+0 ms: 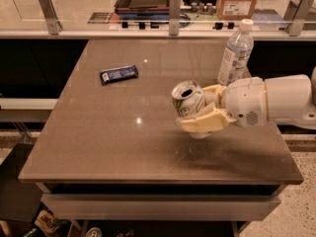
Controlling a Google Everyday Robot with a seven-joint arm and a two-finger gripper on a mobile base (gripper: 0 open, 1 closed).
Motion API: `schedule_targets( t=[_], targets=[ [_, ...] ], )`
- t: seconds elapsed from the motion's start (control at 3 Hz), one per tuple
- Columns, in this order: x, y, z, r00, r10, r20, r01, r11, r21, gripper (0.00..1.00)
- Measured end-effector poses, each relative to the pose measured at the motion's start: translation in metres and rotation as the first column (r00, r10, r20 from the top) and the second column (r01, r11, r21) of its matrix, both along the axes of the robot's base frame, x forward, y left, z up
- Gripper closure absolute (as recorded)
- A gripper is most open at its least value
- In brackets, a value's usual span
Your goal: Place 7up can upright
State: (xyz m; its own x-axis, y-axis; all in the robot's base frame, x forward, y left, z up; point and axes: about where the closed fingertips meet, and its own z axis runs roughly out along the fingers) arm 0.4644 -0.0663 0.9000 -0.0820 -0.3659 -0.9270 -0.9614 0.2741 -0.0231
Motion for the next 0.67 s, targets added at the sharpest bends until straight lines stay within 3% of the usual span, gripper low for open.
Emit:
schedule_targets(
  t=[0.67],
  targets=[
    [-0.0001,-0.0208,-0.0182,0.9897,-0.128,-0.063,0.132,0.990,0.059,1.00]
  ],
)
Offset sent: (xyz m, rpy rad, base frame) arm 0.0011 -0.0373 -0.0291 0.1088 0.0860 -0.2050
